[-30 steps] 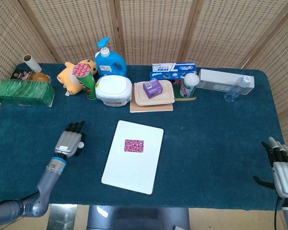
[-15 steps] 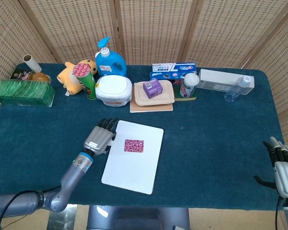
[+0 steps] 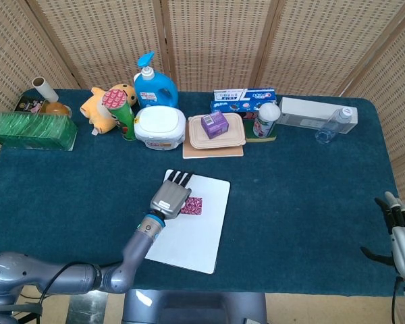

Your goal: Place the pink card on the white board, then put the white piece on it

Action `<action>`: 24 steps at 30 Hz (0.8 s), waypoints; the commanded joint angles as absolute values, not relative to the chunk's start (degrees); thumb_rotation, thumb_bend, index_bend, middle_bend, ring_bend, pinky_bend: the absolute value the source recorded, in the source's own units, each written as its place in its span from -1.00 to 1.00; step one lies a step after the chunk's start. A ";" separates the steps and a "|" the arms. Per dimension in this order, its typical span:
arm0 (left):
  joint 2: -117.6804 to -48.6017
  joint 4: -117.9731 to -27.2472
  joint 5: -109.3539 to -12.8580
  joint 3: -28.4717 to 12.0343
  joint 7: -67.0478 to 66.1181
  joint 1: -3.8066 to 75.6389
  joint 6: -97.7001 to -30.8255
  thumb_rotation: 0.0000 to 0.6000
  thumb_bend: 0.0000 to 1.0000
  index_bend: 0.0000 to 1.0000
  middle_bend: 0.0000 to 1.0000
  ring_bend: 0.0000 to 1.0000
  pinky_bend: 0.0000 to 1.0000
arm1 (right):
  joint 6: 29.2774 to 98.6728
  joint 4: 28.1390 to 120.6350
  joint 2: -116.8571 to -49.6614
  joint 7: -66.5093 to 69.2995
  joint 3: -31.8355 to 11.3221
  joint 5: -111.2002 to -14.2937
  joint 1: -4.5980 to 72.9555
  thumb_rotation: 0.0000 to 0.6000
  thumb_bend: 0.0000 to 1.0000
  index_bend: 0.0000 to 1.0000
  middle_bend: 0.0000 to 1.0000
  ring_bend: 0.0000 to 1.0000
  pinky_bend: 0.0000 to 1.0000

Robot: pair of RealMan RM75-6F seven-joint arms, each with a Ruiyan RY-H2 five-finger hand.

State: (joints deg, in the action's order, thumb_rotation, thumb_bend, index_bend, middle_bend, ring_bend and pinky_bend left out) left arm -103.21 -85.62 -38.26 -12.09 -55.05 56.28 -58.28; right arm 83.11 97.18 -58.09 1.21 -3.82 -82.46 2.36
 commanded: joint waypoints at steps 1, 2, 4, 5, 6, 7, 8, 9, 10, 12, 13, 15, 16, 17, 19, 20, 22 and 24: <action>-104.52 -84.29 -36.48 -12.46 -55.82 57.48 -58.51 1.00 -0.44 0.04 -1.00 -1.00 -0.88 | 83.01 97.17 -57.99 1.45 -3.77 -82.51 2.38 1.00 -1.00 -0.87 -1.00 -1.00 -1.00; -104.63 -84.14 -36.30 -12.49 -55.85 57.64 -58.50 1.00 -0.44 0.04 -1.00 -1.00 -0.88 | 82.98 97.16 -57.97 1.51 -3.77 -82.48 2.38 1.00 -1.00 -0.87 -1.00 -1.00 -1.00; -104.94 -83.75 -35.78 -12.51 -55.85 58.15 -58.35 1.00 -0.44 0.04 -1.00 -1.00 -0.88 | 82.88 97.13 -57.91 1.68 -3.85 -82.30 2.42 1.00 -1.00 -0.87 -1.00 -1.00 -1.00; -105.03 -83.65 -35.56 -12.49 -55.87 58.33 -58.32 1.00 -0.45 0.04 -1.00 -1.00 -0.88 | 82.84 97.13 -57.90 1.72 -3.91 -82.20 2.45 1.00 -1.00 -0.87 -1.00 -1.00 -1.00; -105.07 -83.62 -35.39 -12.47 -55.89 58.44 -58.32 1.00 -0.46 0.04 -1.00 -1.00 -0.88 | 82.81 97.11 -57.90 1.73 -3.94 -82.14 2.47 1.00 -1.00 -0.87 -1.00 -1.00 -1.00; -105.11 -83.61 -35.12 -12.43 -55.90 58.58 -58.29 1.00 -0.47 -0.03 -1.00 -1.00 -0.88 | 82.75 97.07 -57.91 1.72 -3.97 -82.04 2.50 1.00 -1.00 -0.87 -1.00 -1.00 -1.00; -105.12 -83.68 -34.80 -12.41 -55.86 58.70 -58.22 1.00 -0.51 -0.18 -1.00 -1.00 -0.88 | 82.70 97.06 -57.92 1.72 -3.98 -81.99 2.52 1.00 -1.00 -0.87 -1.00 -1.00 -1.00; -105.05 -83.90 -34.22 -12.38 -55.80 58.78 -58.00 1.00 -0.54 -0.31 -1.00 -1.00 -0.88 | 82.64 97.08 -57.92 1.70 -3.95 -81.99 2.53 1.00 -1.00 -0.87 -1.00 -1.00 -1.00; -104.85 -84.15 -33.74 -12.34 -55.89 58.91 -57.88 1.00 -0.61 -0.54 -1.00 -1.00 -0.88 | 82.64 97.10 -57.92 1.66 -3.95 -81.99 2.54 1.00 -1.00 -0.87 -1.00 -1.00 -1.00; -104.28 -84.88 -33.07 -12.20 -56.05 59.14 -57.99 1.00 -0.71 -0.82 -1.00 -1.00 -0.88 | 82.69 97.15 -57.94 1.56 -3.95 -82.00 2.53 1.00 -1.00 -0.87 -1.00 -1.00 -1.00; -104.02 -85.20 -33.04 -12.11 -56.02 59.20 -58.15 1.00 -0.74 -0.92 -1.00 -1.00 -0.88 | 82.70 97.17 -57.95 1.52 -3.95 -82.00 2.53 1.00 -1.00 -0.87 -1.00 -1.00 -1.00; -103.19 -86.31 -33.62 -12.13 -55.30 59.00 -58.71 1.00 -0.76 -1.00 -1.00 -1.00 -0.88 | 82.69 97.17 -57.98 1.43 -3.96 -81.97 2.55 1.00 -1.00 -0.87 -1.00 -1.00 -1.00; -102.87 -86.74 -33.91 -12.05 -54.98 58.88 -58.87 1.00 -0.76 -1.00 -1.00 -1.00 -0.88 | 82.69 97.17 -57.98 1.42 -3.96 -81.96 2.55 1.00 -1.00 -0.87 -1.00 -1.00 -1.00; -102.29 -87.55 -34.53 -12.02 -54.37 58.60 -59.27 1.00 -0.77 -1.00 -1.00 -1.00 -0.88 | 82.69 97.16 -57.99 1.40 -3.97 -81.97 2.56 1.00 -1.00 -0.87 -1.00 -1.00 -1.00; -100.32 -90.24 -37.32 -11.69 -52.72 57.55 -60.88 1.00 -0.77 -1.00 -1.00 -1.00 -0.88 | 82.75 97.17 -57.98 1.43 -4.00 -81.96 2.56 1.00 -1.00 -0.87 -1.00 -1.00 -1.00; -99.29 -91.62 -38.93 -11.18 -52.02 56.91 -61.64 1.00 -0.77 -1.00 -1.00 -1.00 -0.88 | 82.79 97.18 -57.96 1.45 -4.02 -81.96 2.55 1.00 -1.00 -0.87 -1.00 -1.00 -1.00; -95.14 -96.33 -45.42 -8.72 -49.94 54.18 -65.25 1.00 -0.77 -1.00 -1.00 -1.00 -0.88 | 82.95 97.20 -57.95 1.51 -4.14 -81.86 2.52 1.00 -1.00 -0.87 -1.00 -1.00 -1.00; -92.46 -99.03 -49.27 -6.91 -48.29 52.25 -67.23 1.00 -0.77 -1.00 -1.00 -1.00 -0.88 | 82.94 97.20 -57.95 1.50 -4.17 -81.79 2.52 1.00 -1.00 -0.87 -1.00 -1.00 -1.00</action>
State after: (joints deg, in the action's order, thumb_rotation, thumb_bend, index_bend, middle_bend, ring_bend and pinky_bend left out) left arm -97.51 -93.63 -42.37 -10.03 -51.46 55.82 -63.03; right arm 82.94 97.20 -57.95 1.50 -4.17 -81.79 2.52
